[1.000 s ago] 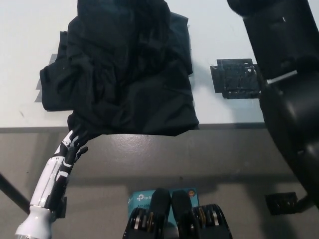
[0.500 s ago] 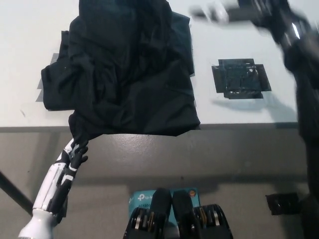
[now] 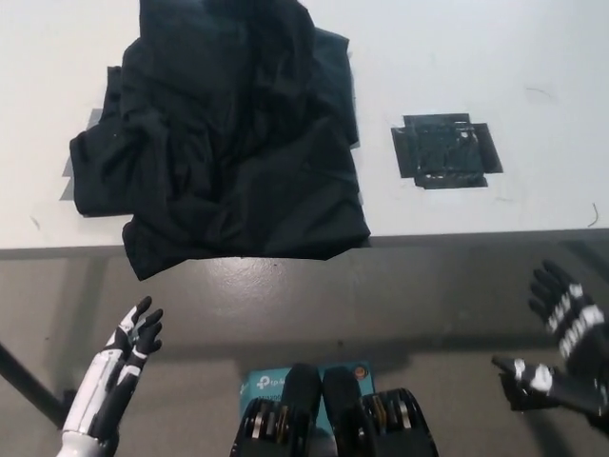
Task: The robot grabs the right edges of the black jacket on the table, and folds it in half
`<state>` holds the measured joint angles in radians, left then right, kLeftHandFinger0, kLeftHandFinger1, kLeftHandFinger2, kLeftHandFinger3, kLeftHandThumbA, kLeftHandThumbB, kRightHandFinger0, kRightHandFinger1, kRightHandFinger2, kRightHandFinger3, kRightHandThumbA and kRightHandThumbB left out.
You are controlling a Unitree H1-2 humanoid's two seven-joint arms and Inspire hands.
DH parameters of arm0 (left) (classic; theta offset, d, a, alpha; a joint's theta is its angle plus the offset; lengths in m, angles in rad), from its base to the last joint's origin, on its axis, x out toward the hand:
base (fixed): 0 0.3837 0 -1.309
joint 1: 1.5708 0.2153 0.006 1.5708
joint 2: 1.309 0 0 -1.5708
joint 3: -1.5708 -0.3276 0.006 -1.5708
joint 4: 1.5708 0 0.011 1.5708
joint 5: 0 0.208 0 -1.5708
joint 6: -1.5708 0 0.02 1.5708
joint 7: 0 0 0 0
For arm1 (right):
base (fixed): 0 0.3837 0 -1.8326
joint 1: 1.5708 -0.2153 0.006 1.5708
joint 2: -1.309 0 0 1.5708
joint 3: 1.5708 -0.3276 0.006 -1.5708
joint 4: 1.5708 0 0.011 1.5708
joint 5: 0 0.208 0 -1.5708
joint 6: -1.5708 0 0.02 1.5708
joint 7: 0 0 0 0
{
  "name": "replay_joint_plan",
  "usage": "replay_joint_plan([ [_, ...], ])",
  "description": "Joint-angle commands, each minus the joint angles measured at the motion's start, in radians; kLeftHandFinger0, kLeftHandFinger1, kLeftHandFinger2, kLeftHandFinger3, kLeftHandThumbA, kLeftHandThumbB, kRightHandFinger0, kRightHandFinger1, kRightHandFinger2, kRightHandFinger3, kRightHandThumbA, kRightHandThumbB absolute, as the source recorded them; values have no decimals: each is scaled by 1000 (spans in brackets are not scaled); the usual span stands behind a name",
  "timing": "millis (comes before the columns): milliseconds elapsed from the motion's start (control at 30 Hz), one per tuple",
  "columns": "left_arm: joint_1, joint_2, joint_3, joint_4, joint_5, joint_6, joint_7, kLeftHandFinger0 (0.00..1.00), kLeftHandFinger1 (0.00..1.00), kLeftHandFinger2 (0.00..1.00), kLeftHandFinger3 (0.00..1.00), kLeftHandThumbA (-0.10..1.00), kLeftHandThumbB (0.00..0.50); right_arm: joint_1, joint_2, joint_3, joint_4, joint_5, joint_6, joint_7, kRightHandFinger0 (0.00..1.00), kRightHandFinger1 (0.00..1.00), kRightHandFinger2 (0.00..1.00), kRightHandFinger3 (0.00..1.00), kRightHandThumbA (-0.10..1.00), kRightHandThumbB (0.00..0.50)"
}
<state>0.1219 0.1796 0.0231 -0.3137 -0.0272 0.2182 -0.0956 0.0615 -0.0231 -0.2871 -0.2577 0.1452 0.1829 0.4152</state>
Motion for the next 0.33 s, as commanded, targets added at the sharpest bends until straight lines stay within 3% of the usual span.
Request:
replay_joint_plan([
  [0, 13, 9, 17, -17, -8, -122, -4, 1000, 1000, 1000, 1000, 885, 0, -10, 44, -18, 40, 56, -257, -74, 1000, 1000, 1000, 1000, 980, 114],
  [300, -8, 13, 24, -11, -12, -124, -4, 1000, 1000, 1000, 1000, 873, 0, -25, 12, -6, 167, 63, -281, -65, 1000, 1000, 1000, 1000, 965, 89],
])
